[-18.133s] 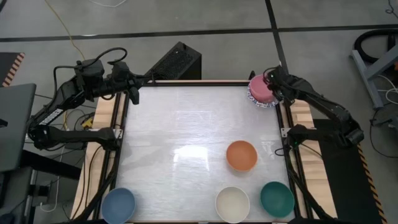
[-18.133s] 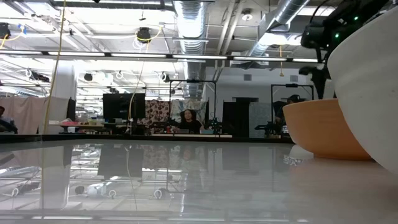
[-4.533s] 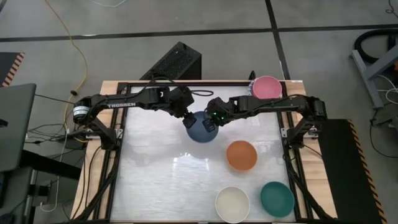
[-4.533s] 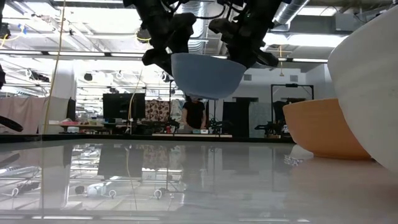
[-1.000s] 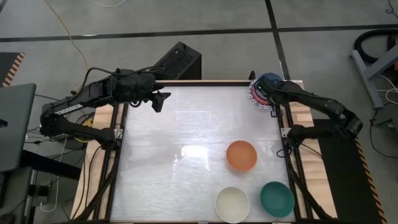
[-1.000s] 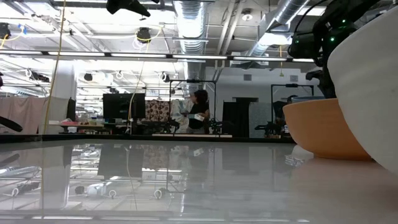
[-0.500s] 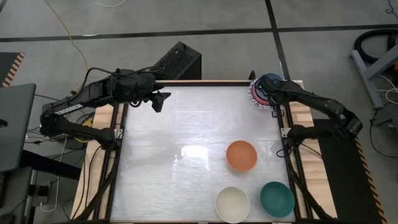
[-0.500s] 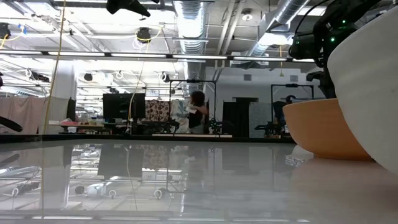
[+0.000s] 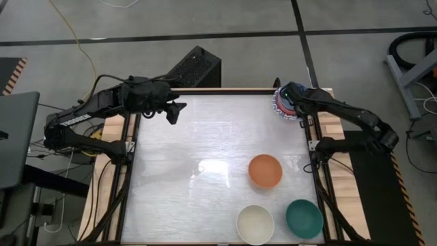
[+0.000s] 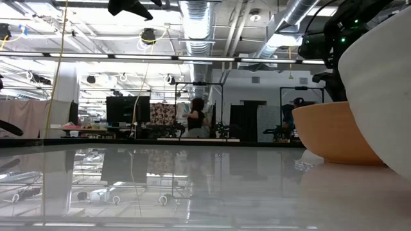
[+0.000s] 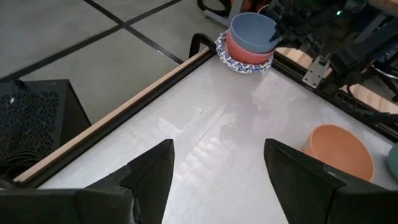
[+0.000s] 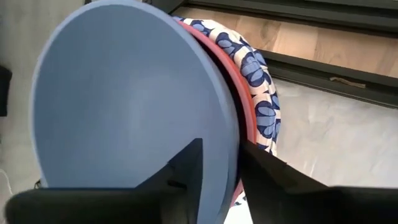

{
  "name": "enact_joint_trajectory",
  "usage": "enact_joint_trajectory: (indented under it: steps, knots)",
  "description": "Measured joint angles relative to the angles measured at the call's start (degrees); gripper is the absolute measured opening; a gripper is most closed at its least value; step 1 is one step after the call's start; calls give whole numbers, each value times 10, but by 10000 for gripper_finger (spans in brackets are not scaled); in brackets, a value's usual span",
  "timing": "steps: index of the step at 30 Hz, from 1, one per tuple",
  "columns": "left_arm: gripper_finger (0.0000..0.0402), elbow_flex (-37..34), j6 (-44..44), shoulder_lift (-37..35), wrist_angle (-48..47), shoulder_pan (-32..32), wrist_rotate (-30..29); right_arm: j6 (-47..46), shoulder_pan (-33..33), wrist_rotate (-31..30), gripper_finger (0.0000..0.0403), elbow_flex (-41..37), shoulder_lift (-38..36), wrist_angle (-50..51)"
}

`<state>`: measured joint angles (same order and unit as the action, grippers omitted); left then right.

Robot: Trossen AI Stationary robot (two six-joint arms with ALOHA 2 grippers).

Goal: Nest bowls inside each other
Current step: Stack the blue bowl on top of the pink bowl

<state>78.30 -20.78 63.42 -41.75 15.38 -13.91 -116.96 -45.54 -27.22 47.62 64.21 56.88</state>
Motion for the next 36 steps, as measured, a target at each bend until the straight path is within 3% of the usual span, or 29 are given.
enact_joint_trajectory:
  steps: [11, 21, 26, 30, 36]
  knots:
    - [238, 0, -7, 0, -4, 0, 0, 78, 0, -1, 195, 0, -50, -6]
    - [238, 0, 0, 0, -4, 0, 0, 269, 9, -4, 196, 0, -138, -12]
    - [238, 0, -8, 0, -4, 0, 0, 326, 60, -91, 161, -13, -191, -33]
    - [238, 0, -12, 0, -4, 0, 0, 347, 106, -143, 99, -67, -236, -92]
    - [238, 0, -14, 0, -4, 0, 0, 322, 150, -168, 11, -168, -270, -203]
